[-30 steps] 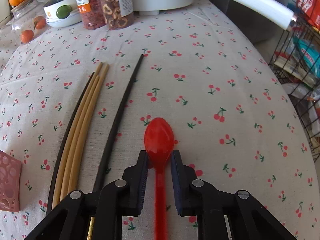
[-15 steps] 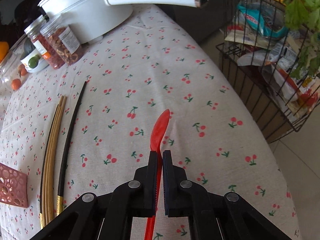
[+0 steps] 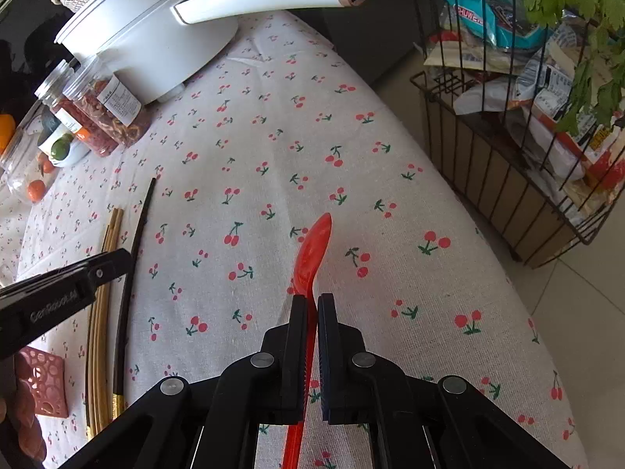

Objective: Organize utensils
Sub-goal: 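Grasp the black chopstick with the left tool while the right lifts the red spoon, then carry the black chopstick into the pink basket and open the left tool while the right carries the spoon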

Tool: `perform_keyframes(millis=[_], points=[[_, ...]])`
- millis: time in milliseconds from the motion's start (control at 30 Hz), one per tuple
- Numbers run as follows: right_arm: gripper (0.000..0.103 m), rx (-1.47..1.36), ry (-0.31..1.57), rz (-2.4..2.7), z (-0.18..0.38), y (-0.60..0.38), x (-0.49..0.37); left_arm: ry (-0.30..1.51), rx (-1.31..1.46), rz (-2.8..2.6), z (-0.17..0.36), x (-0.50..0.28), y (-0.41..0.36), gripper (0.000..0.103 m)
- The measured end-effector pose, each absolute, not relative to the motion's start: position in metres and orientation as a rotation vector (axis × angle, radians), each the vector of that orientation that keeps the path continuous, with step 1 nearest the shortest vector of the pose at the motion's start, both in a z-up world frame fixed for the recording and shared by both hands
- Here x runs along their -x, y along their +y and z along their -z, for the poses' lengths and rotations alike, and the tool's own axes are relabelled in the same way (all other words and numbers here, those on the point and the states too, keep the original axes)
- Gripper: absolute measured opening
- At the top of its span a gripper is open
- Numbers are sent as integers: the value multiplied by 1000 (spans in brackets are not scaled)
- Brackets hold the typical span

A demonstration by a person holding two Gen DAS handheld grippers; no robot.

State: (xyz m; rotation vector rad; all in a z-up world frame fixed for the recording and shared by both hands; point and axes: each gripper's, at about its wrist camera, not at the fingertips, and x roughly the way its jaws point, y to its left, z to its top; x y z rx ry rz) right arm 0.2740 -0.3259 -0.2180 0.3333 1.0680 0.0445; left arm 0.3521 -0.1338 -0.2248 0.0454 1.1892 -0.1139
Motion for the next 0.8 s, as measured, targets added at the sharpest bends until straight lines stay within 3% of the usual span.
perform_keyframes(millis=[167, 200, 233, 333, 800], points=[[2, -334, 1075, -40, 221, -327, -277, 1211, -57, 96, 239, -369, -133, 17], [2, -333, 1075, -37, 221, -327, -277, 1209, -70, 96, 239, -369, -134, 14], [2, -332, 1076, -34, 221, -328, -277, 1214, -80, 101, 239, -369, -136, 5], [2, -339, 1074, -29, 219, -328, -276, 1208, -100, 116, 235, -362, -141, 5], [2, -316, 904, -46, 142, -303, -228, 904, -118, 307, 115, -239, -127, 5]])
